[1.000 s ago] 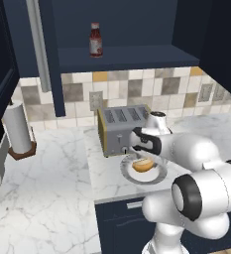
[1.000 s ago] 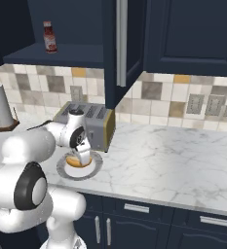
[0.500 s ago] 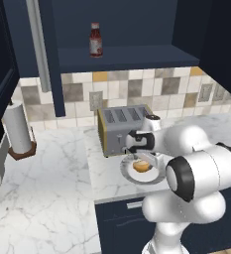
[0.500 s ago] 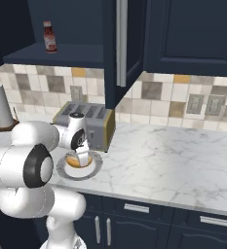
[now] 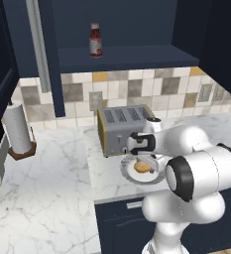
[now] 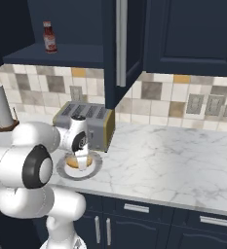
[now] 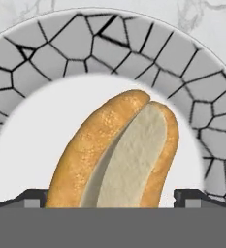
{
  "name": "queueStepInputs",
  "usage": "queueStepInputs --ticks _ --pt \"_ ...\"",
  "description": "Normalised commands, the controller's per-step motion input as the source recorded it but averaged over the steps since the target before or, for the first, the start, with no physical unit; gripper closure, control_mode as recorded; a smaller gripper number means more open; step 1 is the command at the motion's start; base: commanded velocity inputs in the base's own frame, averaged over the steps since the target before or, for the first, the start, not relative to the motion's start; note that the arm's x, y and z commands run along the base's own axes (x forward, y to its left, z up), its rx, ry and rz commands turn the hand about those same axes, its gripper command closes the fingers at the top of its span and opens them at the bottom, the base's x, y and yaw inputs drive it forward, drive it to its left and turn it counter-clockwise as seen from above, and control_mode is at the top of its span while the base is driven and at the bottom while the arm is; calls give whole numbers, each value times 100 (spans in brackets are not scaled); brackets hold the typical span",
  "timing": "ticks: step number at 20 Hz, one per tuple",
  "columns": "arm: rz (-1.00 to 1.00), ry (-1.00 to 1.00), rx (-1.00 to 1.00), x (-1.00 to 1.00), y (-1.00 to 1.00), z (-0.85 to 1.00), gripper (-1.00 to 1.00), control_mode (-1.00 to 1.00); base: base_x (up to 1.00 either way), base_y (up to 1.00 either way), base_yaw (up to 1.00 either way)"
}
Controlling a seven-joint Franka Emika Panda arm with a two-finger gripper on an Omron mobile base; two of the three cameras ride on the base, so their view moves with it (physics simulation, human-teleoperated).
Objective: Move the hot dog bun to the plate on the dining table and place the condiment next to that plate. Then navigate to the fridge and take the sausage and place it on the plate as well.
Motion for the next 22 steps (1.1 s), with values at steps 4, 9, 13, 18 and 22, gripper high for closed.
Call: queueStepInputs --ticks 4,9,13,18,22 --pt "-5 0 0 -16 1 -42 -100 -100 0 0 0" --pt "-3 -1 0 -1 12 -21 100 -100 0 0 0" --pt "0 -10 0 -47 0 69 100 -100 0 0 0" --pt "9 5 0 -41 0 100 100 -100 0 0 0" --pt "39 23 0 -18 5 100 100 -100 0 0 0"
